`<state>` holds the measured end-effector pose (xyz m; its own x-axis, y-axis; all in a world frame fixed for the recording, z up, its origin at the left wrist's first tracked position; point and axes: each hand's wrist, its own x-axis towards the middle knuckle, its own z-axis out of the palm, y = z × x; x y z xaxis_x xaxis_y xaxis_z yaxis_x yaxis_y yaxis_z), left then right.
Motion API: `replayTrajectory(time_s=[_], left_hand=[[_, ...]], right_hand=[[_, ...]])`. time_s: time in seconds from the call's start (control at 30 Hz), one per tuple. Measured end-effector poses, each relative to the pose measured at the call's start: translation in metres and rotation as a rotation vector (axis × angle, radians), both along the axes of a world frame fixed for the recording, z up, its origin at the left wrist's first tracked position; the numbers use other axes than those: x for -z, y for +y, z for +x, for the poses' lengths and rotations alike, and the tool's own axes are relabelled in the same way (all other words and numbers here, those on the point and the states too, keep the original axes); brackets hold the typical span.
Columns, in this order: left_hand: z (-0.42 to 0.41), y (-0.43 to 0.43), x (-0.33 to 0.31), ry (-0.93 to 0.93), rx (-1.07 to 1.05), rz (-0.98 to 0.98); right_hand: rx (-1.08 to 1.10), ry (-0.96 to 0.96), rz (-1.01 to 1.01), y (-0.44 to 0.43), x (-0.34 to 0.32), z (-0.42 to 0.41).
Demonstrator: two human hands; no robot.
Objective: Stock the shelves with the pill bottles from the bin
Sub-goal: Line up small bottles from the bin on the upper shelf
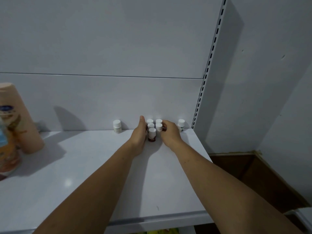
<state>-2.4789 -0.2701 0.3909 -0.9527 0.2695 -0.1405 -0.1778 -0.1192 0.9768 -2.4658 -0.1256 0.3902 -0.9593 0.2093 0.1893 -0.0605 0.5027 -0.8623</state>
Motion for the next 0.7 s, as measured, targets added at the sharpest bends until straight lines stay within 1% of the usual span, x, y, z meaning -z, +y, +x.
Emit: replayTrajectory(time_s=[0.07,0.23,0.57,0.7], left_hand=[[0.001,0.002,0.000,0.016,0.009,-0.006],[-0.003,0.004,0.007,0.028,0.006,0.008],[-0.011,0.005,0.016,0.064,0.020,-0.026],[-0.012,0.003,0.018,0.051,0.001,-0.010]], right_hand=[[-0.006,0.014,-0.013,-0.003,0.001,-0.001],[-0.009,0.052,0.063,-0.003,0.004,-0.002],[-0.014,0.050,0.064,-0.005,0.008,0.002],[-0.026,0.035,0.099,-0.005,0.001,0.008]])
